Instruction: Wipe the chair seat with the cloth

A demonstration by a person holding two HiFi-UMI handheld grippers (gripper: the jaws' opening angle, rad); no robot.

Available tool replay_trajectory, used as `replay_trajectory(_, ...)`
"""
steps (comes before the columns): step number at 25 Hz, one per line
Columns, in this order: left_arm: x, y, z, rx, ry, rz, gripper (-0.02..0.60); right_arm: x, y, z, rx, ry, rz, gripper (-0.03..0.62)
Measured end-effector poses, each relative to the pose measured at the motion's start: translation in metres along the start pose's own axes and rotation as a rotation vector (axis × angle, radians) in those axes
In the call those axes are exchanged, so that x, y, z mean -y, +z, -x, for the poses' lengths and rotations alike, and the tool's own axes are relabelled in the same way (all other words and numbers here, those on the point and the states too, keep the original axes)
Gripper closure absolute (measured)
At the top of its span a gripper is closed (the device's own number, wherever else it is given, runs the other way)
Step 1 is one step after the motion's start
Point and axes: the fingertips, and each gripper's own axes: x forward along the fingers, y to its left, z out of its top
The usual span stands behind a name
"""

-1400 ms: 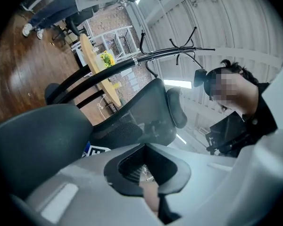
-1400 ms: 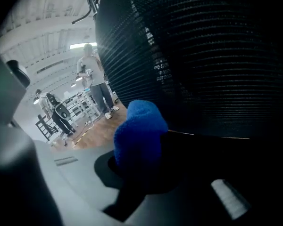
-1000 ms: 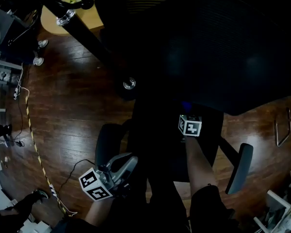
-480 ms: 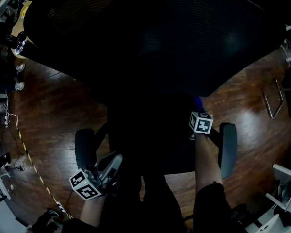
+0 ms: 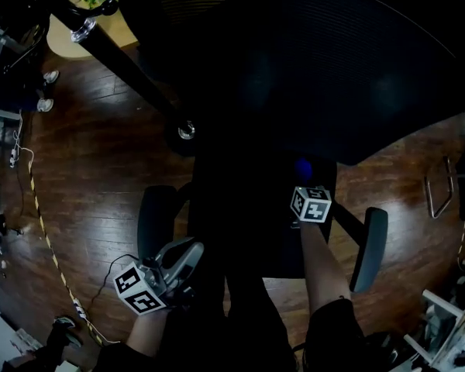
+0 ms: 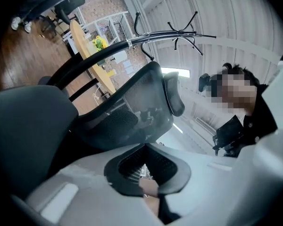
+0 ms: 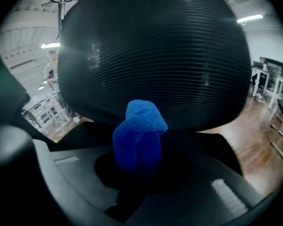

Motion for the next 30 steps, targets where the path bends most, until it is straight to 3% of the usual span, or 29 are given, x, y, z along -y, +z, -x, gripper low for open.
replay_trajectory(5, 0.001, 0.008, 0.018, 0.083, 0.029, 0.011, 0.593, -0.179, 0.002, -0.048, -0.030, 0.323, 0.043, 0.559)
replay_trajectory(8, 0.004, 0.008, 0.029, 0.119, 0.041, 0.009, 0.592, -0.258, -0.010, -0.058, -0.071, 0.457, 0.088, 0.559)
replay_trajectory(12, 0.003, 0.009, 0.043, 0.152, 0.056, 0.008, 0.592, -0.294, -0.039, -0.068, -0.147, 0.478, 0.171, 0.559)
replay_trajectory(15, -0.010, 0.008, 0.055, 0.168, 0.073, 0.006, 0.592, -0.299, -0.049, -0.076, -0.121, 0.467, 0.242, 0.559)
replay_trajectory(18, -0.016, 0.010, 0.058, 0.164, 0.068, 0.004, 0.592, -0.288, -0.055, -0.076, -0.115, 0.443, 0.247, 0.559)
replay_trajectory(21, -0.010, 0.011, 0.053, 0.131, 0.047, -0.001, 0.593, -0.241, -0.056, -0.067, -0.117, 0.332, 0.193, 0.559)
replay_trajectory(30, 0.014, -0.011, 0.005, -0.018, -0.048, -0.024, 0.593, 0.000, -0.069, 0.011, -0.114, -0.094, 0.033, 0.559)
